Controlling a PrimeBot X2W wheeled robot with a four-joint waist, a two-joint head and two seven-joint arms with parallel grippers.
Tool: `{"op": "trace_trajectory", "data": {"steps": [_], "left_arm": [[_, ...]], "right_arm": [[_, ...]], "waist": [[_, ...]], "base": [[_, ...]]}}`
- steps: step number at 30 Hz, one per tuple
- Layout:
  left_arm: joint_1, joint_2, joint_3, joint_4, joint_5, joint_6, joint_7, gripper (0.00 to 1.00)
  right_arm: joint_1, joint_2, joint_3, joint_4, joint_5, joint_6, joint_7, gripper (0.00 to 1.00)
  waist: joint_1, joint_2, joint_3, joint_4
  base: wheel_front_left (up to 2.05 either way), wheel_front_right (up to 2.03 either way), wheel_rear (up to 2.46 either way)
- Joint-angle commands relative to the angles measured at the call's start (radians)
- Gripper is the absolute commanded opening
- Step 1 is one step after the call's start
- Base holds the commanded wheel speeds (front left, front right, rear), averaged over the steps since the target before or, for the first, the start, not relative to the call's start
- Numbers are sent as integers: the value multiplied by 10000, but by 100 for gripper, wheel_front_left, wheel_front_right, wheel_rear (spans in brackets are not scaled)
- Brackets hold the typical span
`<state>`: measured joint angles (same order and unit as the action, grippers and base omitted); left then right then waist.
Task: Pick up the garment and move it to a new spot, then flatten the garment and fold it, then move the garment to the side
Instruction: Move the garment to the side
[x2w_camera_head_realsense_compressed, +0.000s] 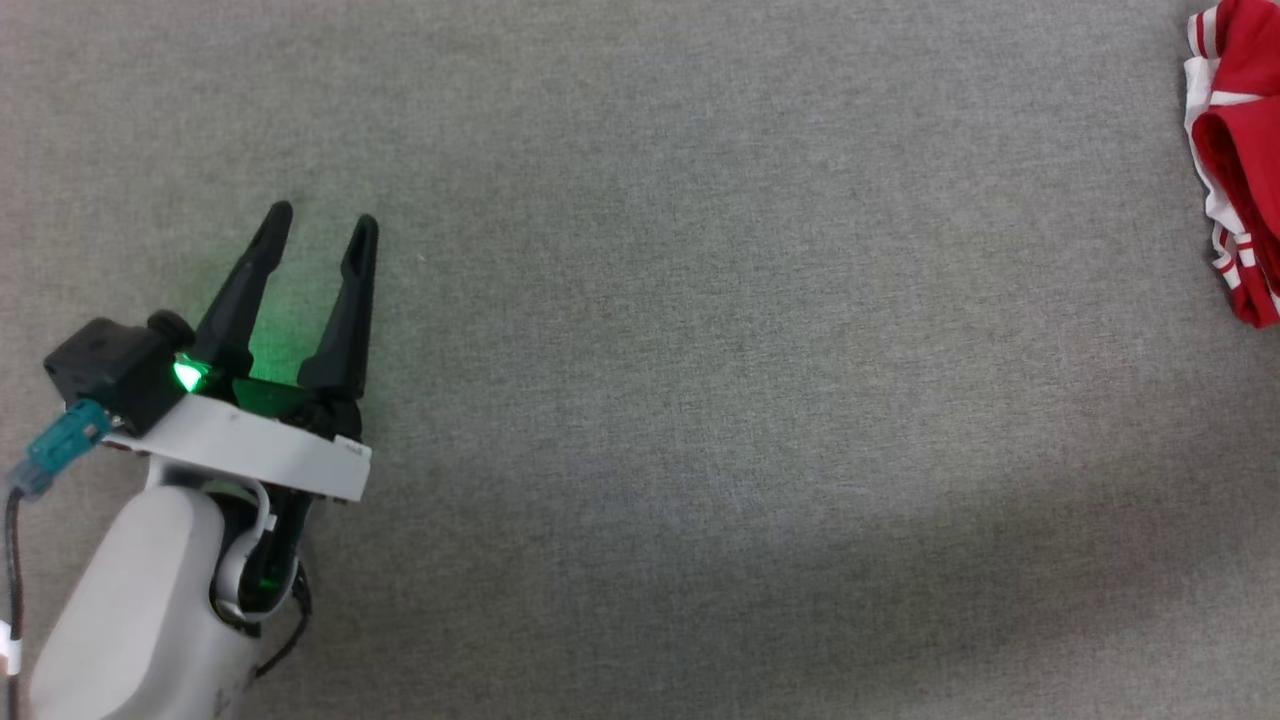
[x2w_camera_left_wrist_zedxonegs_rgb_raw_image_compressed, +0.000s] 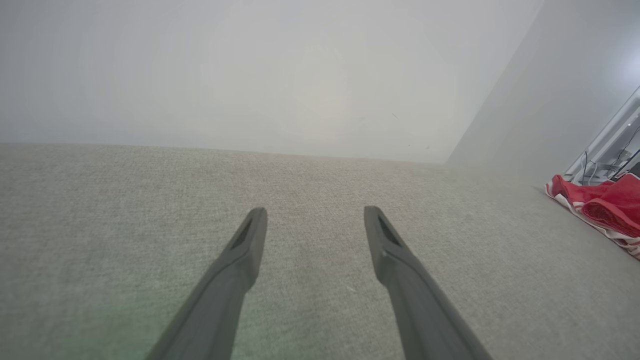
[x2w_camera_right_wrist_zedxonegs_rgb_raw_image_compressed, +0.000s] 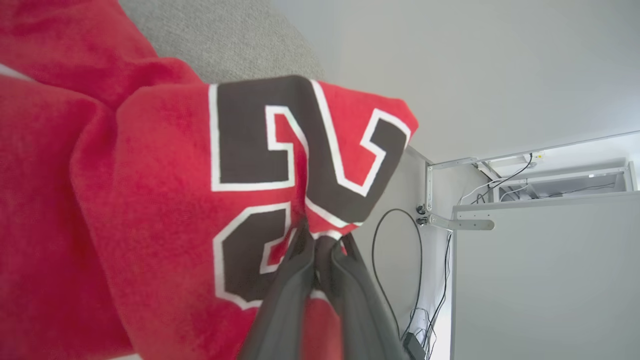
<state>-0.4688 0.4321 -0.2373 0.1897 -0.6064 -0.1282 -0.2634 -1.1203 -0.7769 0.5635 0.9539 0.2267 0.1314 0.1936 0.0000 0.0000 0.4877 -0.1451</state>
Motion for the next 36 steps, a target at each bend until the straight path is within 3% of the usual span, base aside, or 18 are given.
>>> {"op": "trace_trajectory", "data": {"steps": [1,4,6,9,10,12,13,25,36], "left_arm": [[-100,33,-14,14,-39,-40,-1,100],[-98,44,-43,35,-53,-40,-1,100],[-64,70,-45,54,-73,-40,-1,100],[39,98,-29,82,-77,-40,-1,100],[90,106,-22,95,-77,-40,-1,100],[178,132,-7,126,-70,-40,-1,100],[229,132,4,140,-70,-40,-1,100],[979,-4,115,305,-42,-34,-1,100],[1985,-226,443,534,17,-34,-1,100]], "right_arm": [[-149,123,-136,155,-108,-13,-80,0],[-193,355,-325,451,-263,-13,-202,3],[-223,464,-424,611,-423,-13,-306,25],[-289,647,-568,855,-663,-13,-479,44],[-298,720,-596,925,-759,-13,-541,58],[-306,877,-690,1088,-931,-13,-649,96],[-307,944,-725,1175,-1023,-13,-708,100],[-82,1875,-1184,1838,-1609,-13,-1358,100],[880,3137,-1726,1682,-518,-13,-2585,100]], "waist": [[0,0,5,-5],[0,0,-16,-3],[0,0,-46,-10],[0,0,-143,-37],[0,0,-198,-53],[0,0,-320,-95],[0,0,-400,-122],[0,0,-1697,-556],[0,0,-3257,-281]], "base": [[0,0,0],[0,0,0],[0,0,0],[0,0,0],[0,0,0],[0,0,0],[0,0,0],[0,0,0],[0,0,0]]}}
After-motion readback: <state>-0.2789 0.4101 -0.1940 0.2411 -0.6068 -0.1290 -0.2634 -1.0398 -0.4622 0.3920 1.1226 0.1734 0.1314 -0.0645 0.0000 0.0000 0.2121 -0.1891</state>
